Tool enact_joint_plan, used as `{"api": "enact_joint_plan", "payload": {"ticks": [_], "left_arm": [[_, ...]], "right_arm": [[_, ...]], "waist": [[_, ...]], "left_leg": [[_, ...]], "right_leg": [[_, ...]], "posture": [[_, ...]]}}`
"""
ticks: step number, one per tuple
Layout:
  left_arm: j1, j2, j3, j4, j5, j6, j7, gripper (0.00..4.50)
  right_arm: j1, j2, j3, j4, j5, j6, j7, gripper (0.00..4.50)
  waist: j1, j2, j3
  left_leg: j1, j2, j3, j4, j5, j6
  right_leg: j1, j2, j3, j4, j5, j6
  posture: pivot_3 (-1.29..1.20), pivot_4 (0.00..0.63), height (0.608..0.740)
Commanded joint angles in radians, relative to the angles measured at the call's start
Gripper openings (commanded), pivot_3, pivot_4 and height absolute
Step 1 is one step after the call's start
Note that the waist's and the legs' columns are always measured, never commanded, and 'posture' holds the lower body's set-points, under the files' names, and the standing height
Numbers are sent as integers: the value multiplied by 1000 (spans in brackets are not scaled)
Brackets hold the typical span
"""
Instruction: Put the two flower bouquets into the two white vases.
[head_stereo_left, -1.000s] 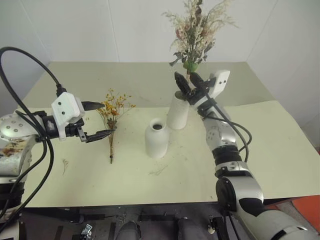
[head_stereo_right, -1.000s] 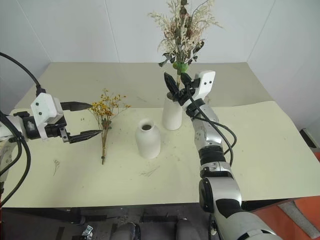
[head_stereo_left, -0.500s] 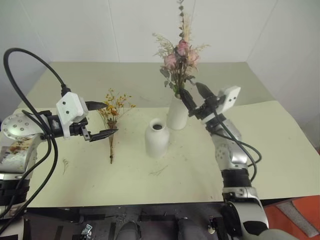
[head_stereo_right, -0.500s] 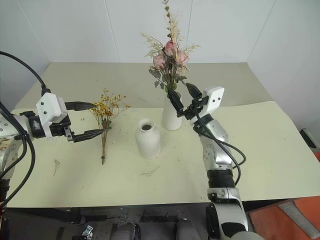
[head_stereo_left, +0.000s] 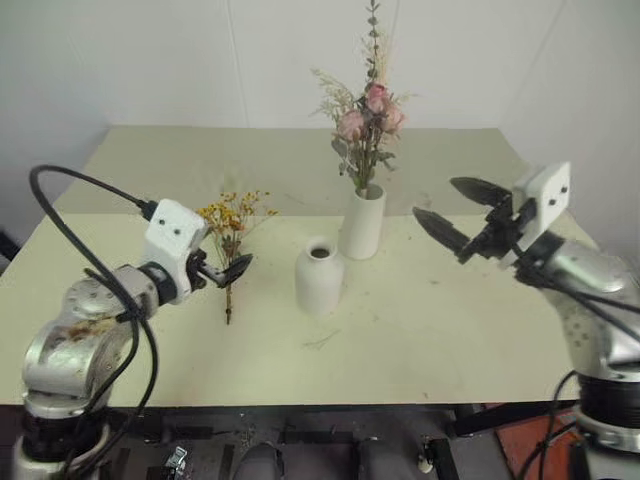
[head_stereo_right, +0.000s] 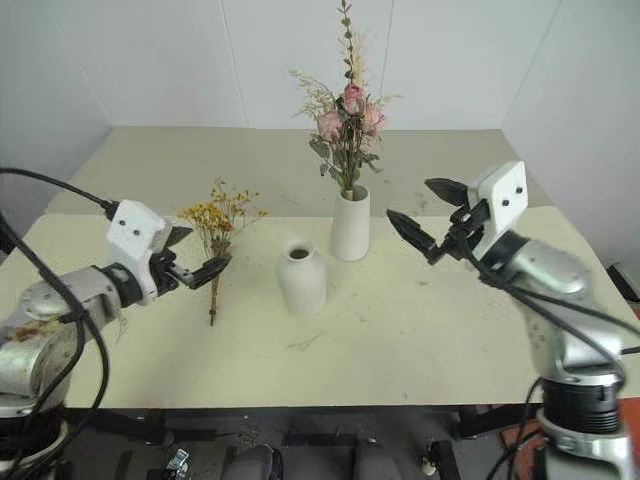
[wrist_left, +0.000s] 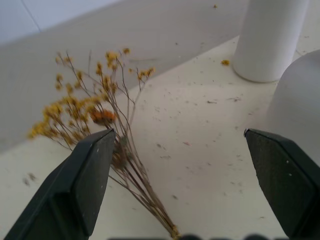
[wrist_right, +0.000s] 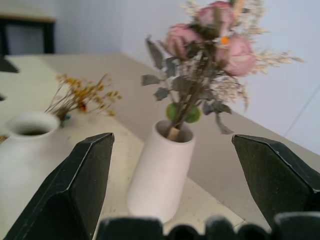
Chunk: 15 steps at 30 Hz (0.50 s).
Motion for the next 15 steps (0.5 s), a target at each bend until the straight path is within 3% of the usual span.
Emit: {"api": "enact_joint_plan", "payload": {"ticks": [1, 6, 15], "left_arm": [[-45, -5, -10, -24, 14, 250, 98, 4500], [-51, 27, -62, 90, -50, 265, 151, 4500], [-247, -92, -204, 356, 19, 265, 272, 4500]], "right_arm": [[3, -86, 9, -62, 48, 10, 142, 4464], [-2, -95, 33, -53, 28, -1, 159, 4464], [-10, -161, 69, -170, 74, 54, 232, 4464]], "waist": [[-7, -1, 0], [-21, -1, 0], [10, -1, 0]], "left_leg": [[0, 0, 0, 0, 0, 0], [0, 0, 0, -1, 0, 0], [-4, -1, -1, 0, 0, 0]], "right_leg": [[0, 0, 0, 0, 0, 0], [-1, 0, 2, 0, 0, 0], [-3, -1, 0, -1, 0, 0]], "posture": [[0, 150, 740], [0, 150, 740], [0, 150, 740]]}}
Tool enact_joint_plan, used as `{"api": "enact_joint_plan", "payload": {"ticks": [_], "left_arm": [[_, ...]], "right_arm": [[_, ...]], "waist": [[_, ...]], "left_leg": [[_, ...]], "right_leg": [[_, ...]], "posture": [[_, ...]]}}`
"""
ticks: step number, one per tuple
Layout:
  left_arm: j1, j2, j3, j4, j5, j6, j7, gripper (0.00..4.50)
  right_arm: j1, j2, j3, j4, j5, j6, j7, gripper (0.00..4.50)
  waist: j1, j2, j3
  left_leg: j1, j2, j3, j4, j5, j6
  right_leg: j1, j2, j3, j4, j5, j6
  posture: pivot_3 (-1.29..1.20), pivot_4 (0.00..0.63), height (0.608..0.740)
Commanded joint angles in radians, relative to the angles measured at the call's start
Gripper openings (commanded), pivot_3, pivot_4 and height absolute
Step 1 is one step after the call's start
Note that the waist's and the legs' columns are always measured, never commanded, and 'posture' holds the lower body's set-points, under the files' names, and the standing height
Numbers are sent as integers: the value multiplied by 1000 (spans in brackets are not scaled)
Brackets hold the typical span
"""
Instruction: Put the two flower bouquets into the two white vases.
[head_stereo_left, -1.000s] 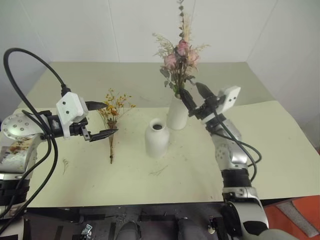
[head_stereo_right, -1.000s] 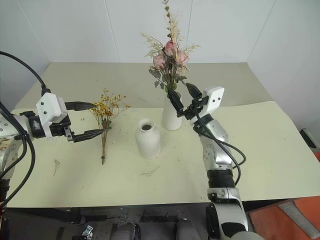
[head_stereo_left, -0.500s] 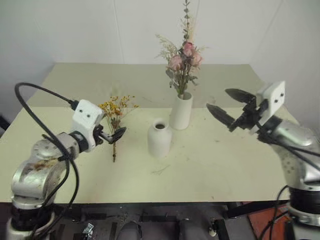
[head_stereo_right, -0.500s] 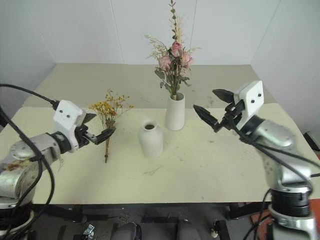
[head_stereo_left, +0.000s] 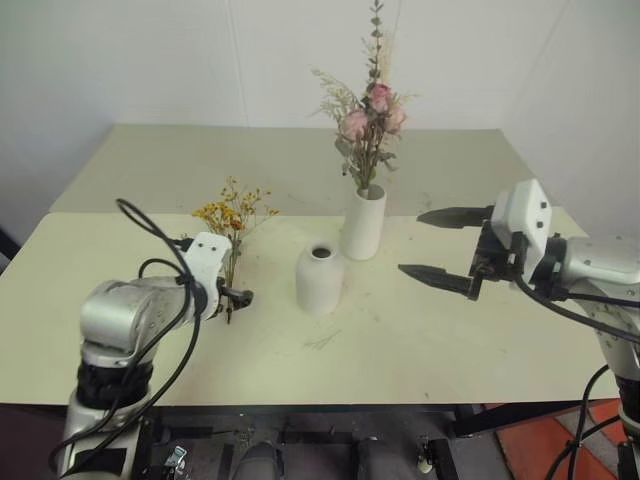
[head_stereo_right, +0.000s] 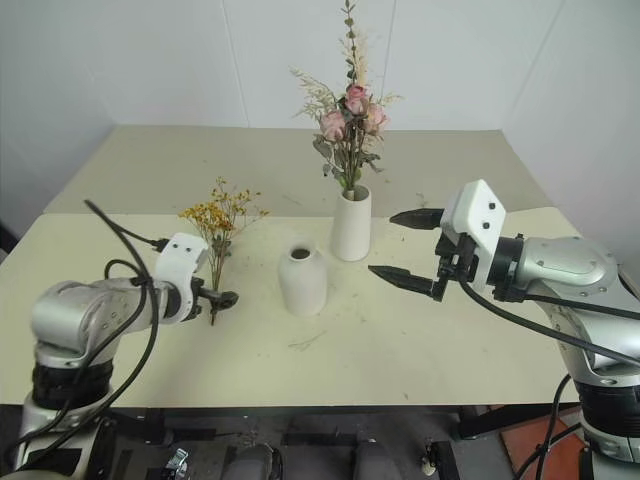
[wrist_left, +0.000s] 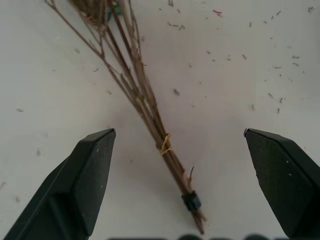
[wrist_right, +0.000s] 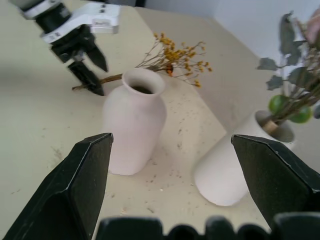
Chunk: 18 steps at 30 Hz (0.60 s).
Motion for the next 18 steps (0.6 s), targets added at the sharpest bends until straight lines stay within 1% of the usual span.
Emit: {"api": "enact_joint_plan", "payload": {"ticks": [1, 9, 12, 15, 18], "left_arm": [[-74, -16, -33, 77, 39, 5, 19, 4500], [-140, -16, -41, 230, 75, 5, 18, 4500], [-156, -25, -33, 267, 89, 1, 19, 3878], [-163, -21, -60, 282, 112, -18, 24, 2981], [-169, -28, -55, 288, 120, -18, 20, 2027]], "right_arm": [[-8, -31, -31, -99, 46, 28, 17, 4464], [44, -46, -76, -137, 42, 55, -29, 4464], [55, -44, -78, -143, 35, 53, -42, 4500], [58, -42, -75, -144, 32, 52, -55, 4500], [60, -44, -65, -148, 18, 44, -61, 4500]], "waist": [[0, 0, 0], [-4, 0, 0], [-4, 0, 0], [-4, 0, 0], [-4, 0, 0]], "left_leg": [[0, 0, 0, 0, 0, 0], [0, 0, 0, 0, 0, 0], [0, 0, 0, 0, 0, 0], [0, 0, 0, 0, 0, 0], [0, 0, 0, 0, 0, 0]], "right_leg": [[0, 0, 0, 0, 0, 0], [0, 0, 0, -1, 0, 0], [1, 0, 0, -1, 0, 0], [0, 0, 0, -1, 0, 0], [1, 0, 0, 0, 0, 0]], "posture": [[0, 150, 740], [0, 150, 740], [0, 150, 740], [0, 150, 740], [0, 150, 740]]}}
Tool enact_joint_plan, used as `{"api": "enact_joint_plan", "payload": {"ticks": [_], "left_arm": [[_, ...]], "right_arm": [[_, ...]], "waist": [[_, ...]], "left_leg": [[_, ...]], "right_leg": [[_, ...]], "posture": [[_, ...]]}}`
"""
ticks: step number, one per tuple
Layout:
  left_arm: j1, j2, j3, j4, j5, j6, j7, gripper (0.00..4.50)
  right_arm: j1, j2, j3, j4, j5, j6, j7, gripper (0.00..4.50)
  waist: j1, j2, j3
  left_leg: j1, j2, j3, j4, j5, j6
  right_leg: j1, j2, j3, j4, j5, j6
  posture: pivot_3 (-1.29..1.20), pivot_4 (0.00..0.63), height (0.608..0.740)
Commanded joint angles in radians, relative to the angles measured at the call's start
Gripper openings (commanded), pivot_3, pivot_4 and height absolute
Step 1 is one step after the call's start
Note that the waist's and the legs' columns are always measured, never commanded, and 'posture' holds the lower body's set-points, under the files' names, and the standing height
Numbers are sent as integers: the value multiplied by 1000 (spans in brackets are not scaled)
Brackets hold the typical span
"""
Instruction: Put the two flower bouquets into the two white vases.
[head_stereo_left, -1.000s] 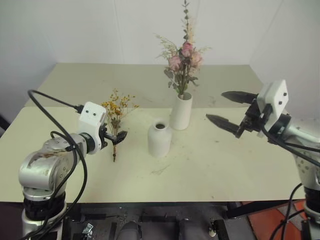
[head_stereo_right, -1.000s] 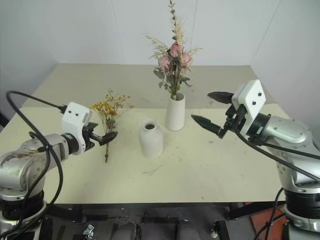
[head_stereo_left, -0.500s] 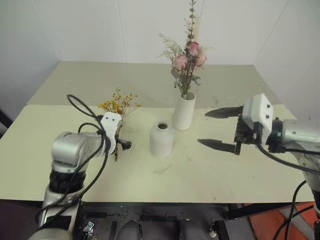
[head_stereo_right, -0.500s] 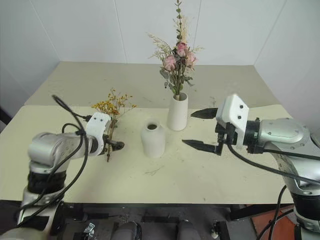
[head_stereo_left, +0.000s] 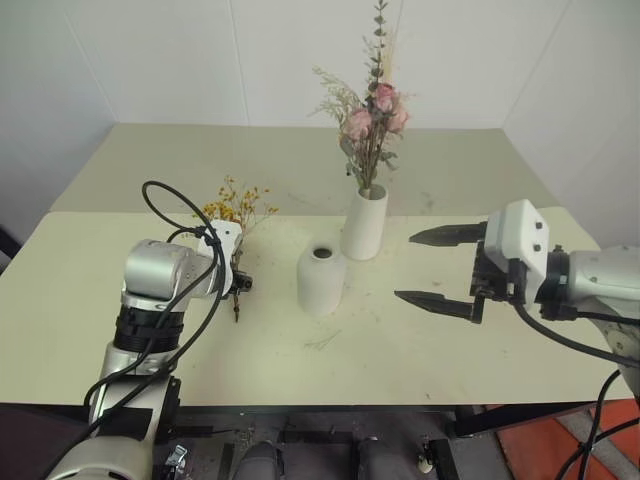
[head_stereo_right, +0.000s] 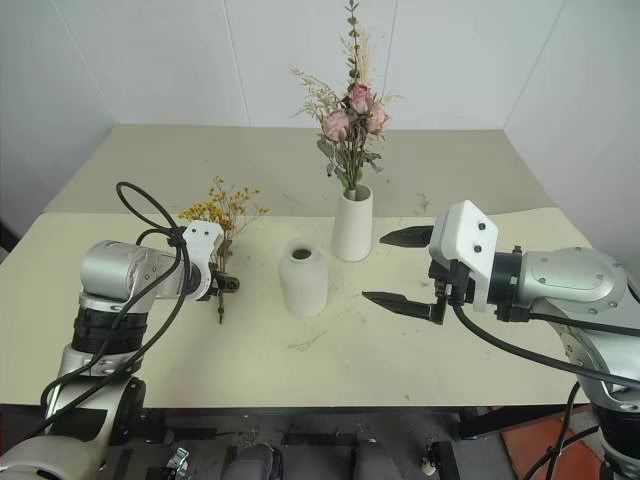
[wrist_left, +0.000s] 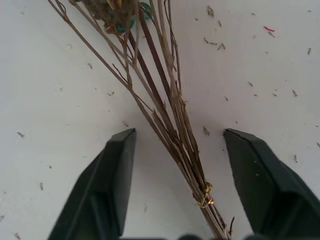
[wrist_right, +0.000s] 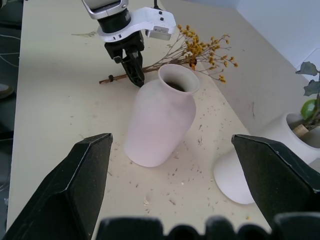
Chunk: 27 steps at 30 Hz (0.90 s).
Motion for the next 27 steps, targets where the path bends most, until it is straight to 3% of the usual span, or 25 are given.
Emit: {"api": "enact_joint_plan", "payload": {"ticks": [1, 6, 12, 15, 17, 20, 22, 27], "left_arm": [[-19, -3, 5, 1, 26, -3, 1, 1716], [-12, -8, -1, -7, 54, -17, 23, 147], [-6, -51, 75, -24, 134, -145, 108, 147], [3, -85, 158, -50, 191, -448, 194, 147], [-17, -72, 173, -49, 191, -502, 179, 147], [9, 8, 77, -118, 203, -677, 45, 147], [7, 0, 117, -178, 107, -779, -73, 147], [-85, -184, 336, -170, -322, -946, -354, 147]], "right_arm": [[-5, -12, -28, -29, -13, -9, -15, 4500], [-13, -6, -19, -27, -15, -11, -16, 4500], [-8, -4, -18, -26, -22, -16, -16, 4500], [0, -6, -30, -26, -24, -15, -21, 4500], [5, -8, -44, -30, -16, -6, -25, 4500], [38, -22, -88, -52, 15, 21, -24, 4500], [77, -31, -132, -75, 43, 37, -17, 4500], [163, -44, -191, -116, 50, 56, -31, 4500]], "waist": [[-1, 0, 0], [-1, 0, 0], [1, 0, 0], [4, 0, 0], [3, 0, 0], [4, 0, 0], [10, 0, 0], [27, -1, 0]], "left_leg": [[0, 0, 0, 0, 0, 0], [0, 0, 0, 0, 0, 0], [0, 0, 0, 0, 0, 0], [-1, 0, 0, 0, 0, 0], [-1, 0, 0, 0, 0, 0], [-1, 0, 0, 0, 0, 0], [-1, 0, 0, 0, 0, 0], [-3, 0, 0, 3, 0, 0]], "right_leg": [[0, 0, 0, 0, 0, 0], [0, 0, 0, 0, 0, 0], [0, 0, 0, 0, 0, 0], [0, 0, 0, 0, 0, 0], [-1, 0, 0, 0, 0, 0], [-1, 0, 0, 0, 0, 0], [0, -1, 0, -1, 0, 0], [1, -1, -2, -1, 1, 0]], "posture": [[0, 150, 740], [0, 150, 740], [0, 150, 740], [0, 150, 740], [0, 150, 740], [0, 150, 740], [0, 150, 740], [0, 150, 740]]}}
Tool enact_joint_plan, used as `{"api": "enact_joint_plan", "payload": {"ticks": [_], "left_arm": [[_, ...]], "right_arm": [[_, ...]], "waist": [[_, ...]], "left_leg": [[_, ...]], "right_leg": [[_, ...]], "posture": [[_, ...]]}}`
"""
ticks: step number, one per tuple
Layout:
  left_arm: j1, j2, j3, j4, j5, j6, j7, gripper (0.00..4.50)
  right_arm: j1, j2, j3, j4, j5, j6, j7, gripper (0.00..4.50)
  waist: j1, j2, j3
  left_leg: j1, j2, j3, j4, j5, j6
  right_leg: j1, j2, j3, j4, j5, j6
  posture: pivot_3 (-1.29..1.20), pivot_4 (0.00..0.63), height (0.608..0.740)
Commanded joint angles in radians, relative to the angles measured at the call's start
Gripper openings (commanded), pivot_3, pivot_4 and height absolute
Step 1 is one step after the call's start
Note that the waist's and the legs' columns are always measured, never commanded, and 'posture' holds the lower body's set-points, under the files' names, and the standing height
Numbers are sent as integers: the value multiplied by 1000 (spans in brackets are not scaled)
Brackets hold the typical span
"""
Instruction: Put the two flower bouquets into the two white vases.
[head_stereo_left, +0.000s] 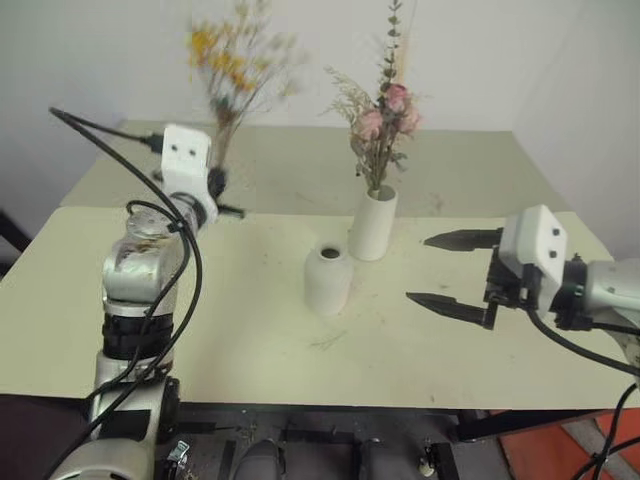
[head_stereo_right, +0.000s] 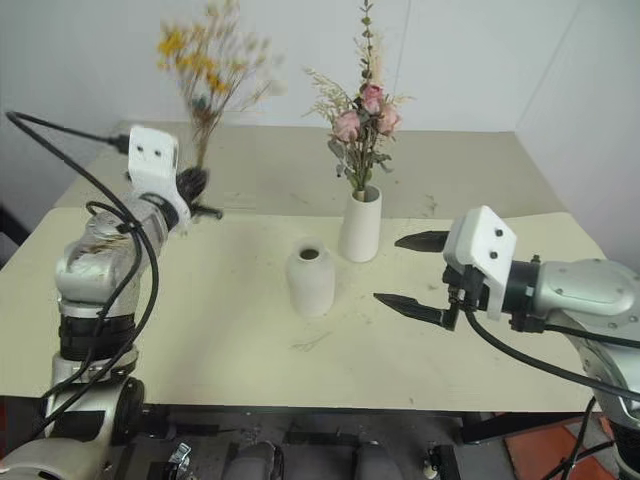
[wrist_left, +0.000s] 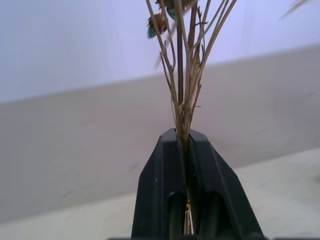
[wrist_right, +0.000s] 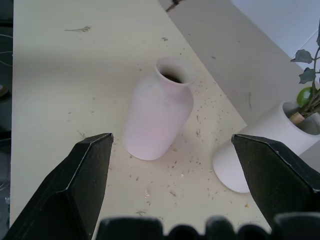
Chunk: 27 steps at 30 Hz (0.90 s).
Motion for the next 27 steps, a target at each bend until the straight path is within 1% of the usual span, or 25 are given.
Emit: {"api": "enact_joint_plan", "payload": {"ticks": [1, 2, 4, 8, 13, 16, 19, 22, 24, 27], "left_arm": [[-83, -89, 110, -4, -259, -126, -165, 147], [-103, -121, 125, 27, -317, -148, -209, 147], [-122, -151, 128, 78, -370, -177, -274, 147], [-103, -149, 25, 164, -342, -228, -424, 147], [-102, -157, -7, 257, -368, -223, -486, 147], [-93, -156, -2, 296, -390, -209, -518, 147], [-97, -133, -38, 341, -332, -215, -522, 147], [-101, -115, -52, 359, -317, -205, -514, 147], [-73, -88, -73, 349, -297, -219, -560, 147], [-30, -67, -86, 335, -300, -207, -588, 147]], "right_arm": [[30, -19, -62, -47, 6, 10, -19, 4500], [40, -17, -66, -56, 7, 11, -27, 4500], [51, -12, -70, -71, 13, 16, -43, 4500], [87, 2, -89, -110, 17, 29, -89, 4500], [141, 12, -120, -156, 21, 41, -129, 4500], [157, 19, -127, -172, 21, 45, -150, 4500], [166, 20, -126, -178, 19, 44, -160, 4500], [171, 18, -125, -178, 16, 41, -164, 4500], [172, 17, -118, -175, 10, 36, -164, 4500], [174, 17, -106, -170, 0, 29, -166, 4500]], "waist": [[-3, 0, 0], [-4, 0, 0], [-8, 0, 0], [-18, 0, -1], [-19, 0, -1], [-22, 0, -1], [-24, 0, -1], [-26, 0, -1], [-27, 0, -1], [-30, 0, -1]], "left_leg": [[0, 0, 0, 0, 0, 0], [1, 0, 0, 0, 0, 0], [2, 0, 0, 0, 0, 0], [3, 0, 0, 0, 0, 0], [2, -1, 0, 0, 0, 0], [2, -1, 0, 0, 0, 0], [3, -1, 0, 0, 0, 0], [3, -1, 0, 0, 0, 0], [2, -1, 0, 0, 0, 0], [3, 0, 0, -1, 0, 0]], "right_leg": [[0, 0, 0, 0, 0, 0], [1, 0, 1, 0, 0, 0], [1, 1, 1, 0, 0, 0], [2, 1, 2, 1, 0, 0], [2, 1, 2, 1, 0, 1], [1, 1, 2, 1, 0, 1], [2, 1, 2, 1, 0, 1], [2, 1, 2, 1, 0, 1], [1, 1, 2, 1, 0, 1], [1, 1, 2, 0, 0, 1]], "posture": [[0, 150, 740], [0, 150, 740], [0, 150, 740], [0, 150, 740], [0, 150, 740], [0, 150, 740], [0, 150, 740], [0, 150, 740], [0, 150, 740], [0, 150, 740]]}}
